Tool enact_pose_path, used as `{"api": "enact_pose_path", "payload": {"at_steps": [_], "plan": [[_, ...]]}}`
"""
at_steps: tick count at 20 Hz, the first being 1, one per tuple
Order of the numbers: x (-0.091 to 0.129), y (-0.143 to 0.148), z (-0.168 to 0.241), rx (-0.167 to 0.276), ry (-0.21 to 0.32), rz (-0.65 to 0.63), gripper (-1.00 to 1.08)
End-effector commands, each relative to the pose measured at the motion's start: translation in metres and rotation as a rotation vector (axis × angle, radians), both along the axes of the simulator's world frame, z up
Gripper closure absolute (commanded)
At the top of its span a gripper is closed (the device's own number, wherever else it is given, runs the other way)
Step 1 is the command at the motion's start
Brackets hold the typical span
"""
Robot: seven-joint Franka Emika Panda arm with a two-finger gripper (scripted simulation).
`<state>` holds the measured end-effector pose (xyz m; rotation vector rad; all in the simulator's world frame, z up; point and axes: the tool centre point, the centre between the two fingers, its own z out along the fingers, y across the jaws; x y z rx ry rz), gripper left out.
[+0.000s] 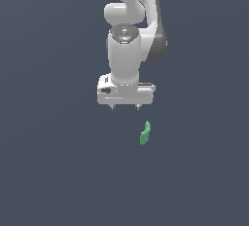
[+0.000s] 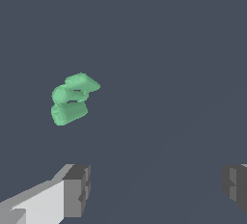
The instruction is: Pick up the object and move it to a goal position.
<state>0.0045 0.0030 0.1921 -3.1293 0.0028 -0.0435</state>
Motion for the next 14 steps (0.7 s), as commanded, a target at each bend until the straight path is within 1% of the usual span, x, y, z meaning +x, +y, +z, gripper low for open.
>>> {"api": "enact_pose_path", "payload": {"at_steps": [1, 4, 9, 14], "plan": [[0.000, 0.000, 0.000, 0.000, 0.000, 0.000, -0.92], [0.000, 0.005, -0.001, 0.004, 0.000, 0.010, -0.92], [0.000, 0.026, -0.007, 0.023, 0.001, 0.048, -0.92], [-0.001, 0.026, -0.007, 0.024, 0.001, 0.051, -0.92]]}}
